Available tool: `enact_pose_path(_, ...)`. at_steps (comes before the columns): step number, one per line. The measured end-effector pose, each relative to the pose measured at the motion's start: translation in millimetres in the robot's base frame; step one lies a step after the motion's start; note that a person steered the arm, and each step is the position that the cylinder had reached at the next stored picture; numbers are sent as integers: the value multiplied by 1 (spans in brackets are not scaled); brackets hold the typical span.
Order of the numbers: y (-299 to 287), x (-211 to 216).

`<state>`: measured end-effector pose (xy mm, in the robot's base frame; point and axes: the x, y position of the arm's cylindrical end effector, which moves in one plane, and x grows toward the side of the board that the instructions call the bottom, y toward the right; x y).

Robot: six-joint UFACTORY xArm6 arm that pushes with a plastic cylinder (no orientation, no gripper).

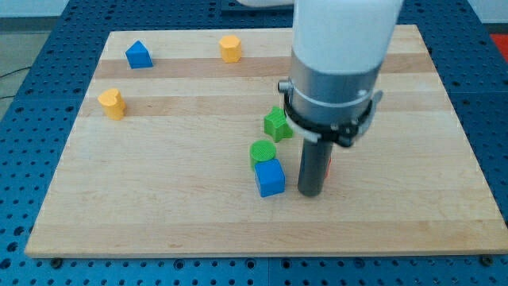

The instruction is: Place red circle towards right centre of the board

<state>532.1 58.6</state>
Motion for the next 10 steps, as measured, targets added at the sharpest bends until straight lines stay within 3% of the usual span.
enact_pose_path(5, 11, -101)
enact_pose_path(7, 122, -109)
enact_pose_path(10, 73, -128)
